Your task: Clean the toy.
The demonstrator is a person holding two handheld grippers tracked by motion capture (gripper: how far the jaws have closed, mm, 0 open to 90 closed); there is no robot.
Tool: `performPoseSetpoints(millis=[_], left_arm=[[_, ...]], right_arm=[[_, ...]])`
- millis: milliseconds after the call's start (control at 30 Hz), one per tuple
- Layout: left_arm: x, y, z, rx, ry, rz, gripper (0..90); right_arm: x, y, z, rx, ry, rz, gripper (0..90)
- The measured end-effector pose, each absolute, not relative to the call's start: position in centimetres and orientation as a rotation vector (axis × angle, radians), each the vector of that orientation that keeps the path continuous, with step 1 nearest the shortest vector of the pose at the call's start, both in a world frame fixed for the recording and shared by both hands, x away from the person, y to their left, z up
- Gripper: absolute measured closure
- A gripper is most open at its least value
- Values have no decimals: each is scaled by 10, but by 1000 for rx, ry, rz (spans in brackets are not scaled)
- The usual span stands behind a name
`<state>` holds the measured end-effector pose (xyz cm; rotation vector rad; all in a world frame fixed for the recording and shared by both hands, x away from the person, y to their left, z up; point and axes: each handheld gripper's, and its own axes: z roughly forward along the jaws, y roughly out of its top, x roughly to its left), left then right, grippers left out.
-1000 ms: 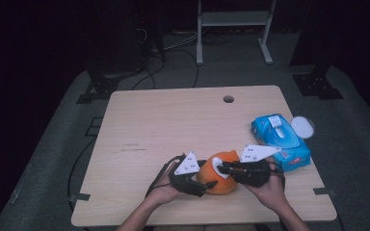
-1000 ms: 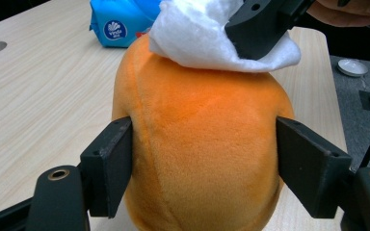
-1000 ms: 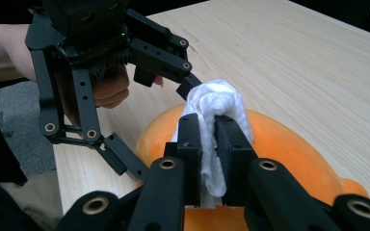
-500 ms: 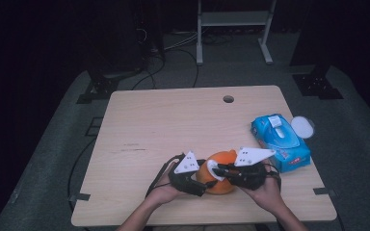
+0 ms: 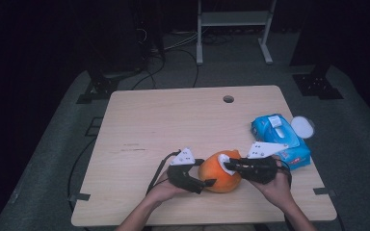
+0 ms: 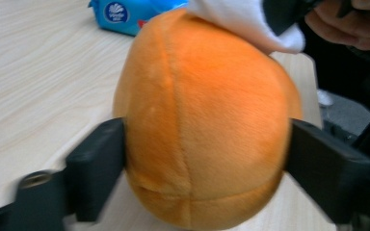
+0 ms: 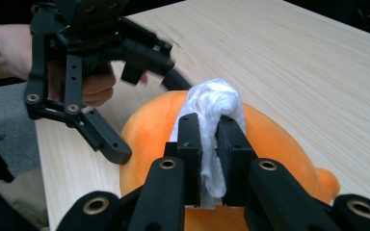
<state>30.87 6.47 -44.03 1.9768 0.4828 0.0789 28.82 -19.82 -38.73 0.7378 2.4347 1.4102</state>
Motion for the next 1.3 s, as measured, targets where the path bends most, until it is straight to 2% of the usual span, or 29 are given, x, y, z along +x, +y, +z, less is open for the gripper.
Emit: performPoseSetpoints(millis=[100, 333, 533, 600, 700, 800, 867, 900, 1000, 1067, 1167, 1300], left_arm=[[303, 62, -435, 1982, 472, 135, 287], [287, 51, -428, 2040, 341, 357, 340], [292, 58, -433, 2019, 348, 322, 338], [292, 58, -434, 2010, 355, 316, 320], [295, 58, -433, 1984, 393, 295, 233], [298, 55, -435, 1965, 465, 202, 127], [300, 53, -439, 1990, 498, 146, 111], [299, 53, -439, 2000, 493, 152, 128], [298, 58, -437, 2003, 450, 199, 271], [296, 59, -434, 1977, 408, 268, 327], [292, 59, -427, 1974, 324, 381, 344], [293, 63, -430, 2004, 258, 403, 352]], right_arm=[[285, -194, -385, 718, 2424, 1405, 807], [263, -157, -382, 538, 2455, 1344, 808], [278, -189, -377, 666, 2377, 1357, 808], [285, -203, -380, 740, 2366, 1356, 808], [292, -215, -386, 792, 2368, 1355, 808], [289, -212, -387, 777, 2392, 1366, 808], [286, -204, -387, 736, 2411, 1370, 808], [285, -200, -388, 722, 2425, 1365, 807], [281, -192, -388, 695, 2432, 1349, 807], [280, -191, -385, 694, 2419, 1367, 808], [277, -188, -381, 691, 2410, 1414, 808], [272, -177, -382, 638, 2416, 1387, 809]])
